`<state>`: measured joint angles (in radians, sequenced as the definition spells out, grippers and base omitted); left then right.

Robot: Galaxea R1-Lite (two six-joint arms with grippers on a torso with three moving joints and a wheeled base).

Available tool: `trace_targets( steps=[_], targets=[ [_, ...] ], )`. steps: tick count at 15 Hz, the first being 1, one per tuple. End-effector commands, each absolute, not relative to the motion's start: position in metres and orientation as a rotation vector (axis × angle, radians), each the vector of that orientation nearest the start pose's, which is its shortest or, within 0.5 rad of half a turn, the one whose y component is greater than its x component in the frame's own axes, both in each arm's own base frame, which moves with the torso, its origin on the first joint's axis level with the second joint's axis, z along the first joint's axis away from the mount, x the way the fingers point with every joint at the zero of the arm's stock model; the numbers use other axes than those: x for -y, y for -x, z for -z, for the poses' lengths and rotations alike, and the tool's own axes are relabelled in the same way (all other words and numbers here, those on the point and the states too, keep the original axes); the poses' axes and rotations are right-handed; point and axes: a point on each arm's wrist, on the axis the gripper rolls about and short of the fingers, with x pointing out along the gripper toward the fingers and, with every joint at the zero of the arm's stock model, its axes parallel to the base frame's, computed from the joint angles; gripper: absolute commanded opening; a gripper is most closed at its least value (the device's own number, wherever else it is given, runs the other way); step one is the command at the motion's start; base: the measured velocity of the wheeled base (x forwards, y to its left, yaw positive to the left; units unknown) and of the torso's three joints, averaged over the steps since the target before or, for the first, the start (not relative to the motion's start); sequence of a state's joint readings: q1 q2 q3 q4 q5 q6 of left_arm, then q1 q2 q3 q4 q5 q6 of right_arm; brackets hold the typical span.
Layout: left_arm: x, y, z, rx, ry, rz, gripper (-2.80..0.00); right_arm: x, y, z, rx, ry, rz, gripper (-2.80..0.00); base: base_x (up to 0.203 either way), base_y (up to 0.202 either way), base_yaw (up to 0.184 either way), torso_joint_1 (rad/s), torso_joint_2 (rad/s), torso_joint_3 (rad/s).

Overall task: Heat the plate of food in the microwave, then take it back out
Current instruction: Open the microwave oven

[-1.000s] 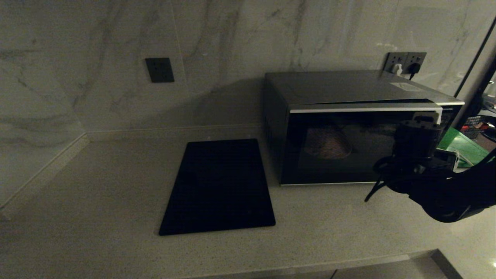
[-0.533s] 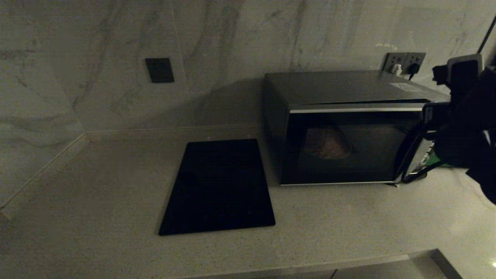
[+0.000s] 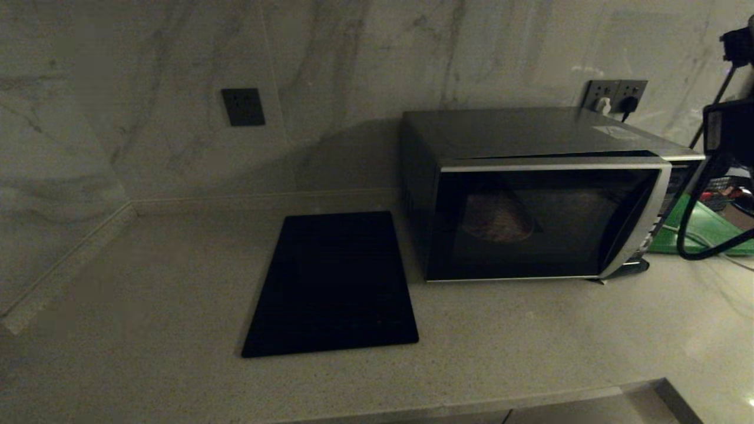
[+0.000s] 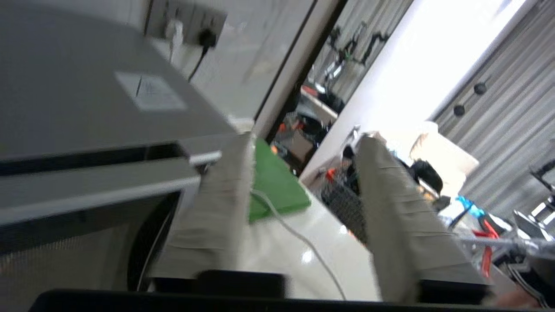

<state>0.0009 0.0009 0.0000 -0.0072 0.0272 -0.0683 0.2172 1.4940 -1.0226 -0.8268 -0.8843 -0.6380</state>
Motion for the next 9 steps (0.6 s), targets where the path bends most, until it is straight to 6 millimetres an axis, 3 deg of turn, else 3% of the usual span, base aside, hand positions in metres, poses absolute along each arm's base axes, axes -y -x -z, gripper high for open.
trace_targets(
  steps=[1, 3, 9],
  targets=[
    [-0.001, 0.023, -0.076, 0.008, 0.069, -0.027, -2.8, -0.035, -0.235, -0.337, 0.152, 0.402, 0.716, -2.8, 0.0, 0.0, 0.0, 0.0, 0.0, 0.0],
    [-0.001, 0.023, -0.076, 0.008, 0.069, -0.028, -2.8, -0.033, -0.227, -0.342, 0.178, 0.388, 0.713, -2.8, 0.0, 0.0, 0.0, 0.0, 0.0, 0.0],
    [-0.001, 0.023, -0.076, 0.009, 0.069, -0.029, -2.8, -0.035, -0.232, -0.358, 0.219, 0.365, 0.704, -2.8, 0.0, 0.0, 0.0, 0.0, 0.0, 0.0]
  ],
)
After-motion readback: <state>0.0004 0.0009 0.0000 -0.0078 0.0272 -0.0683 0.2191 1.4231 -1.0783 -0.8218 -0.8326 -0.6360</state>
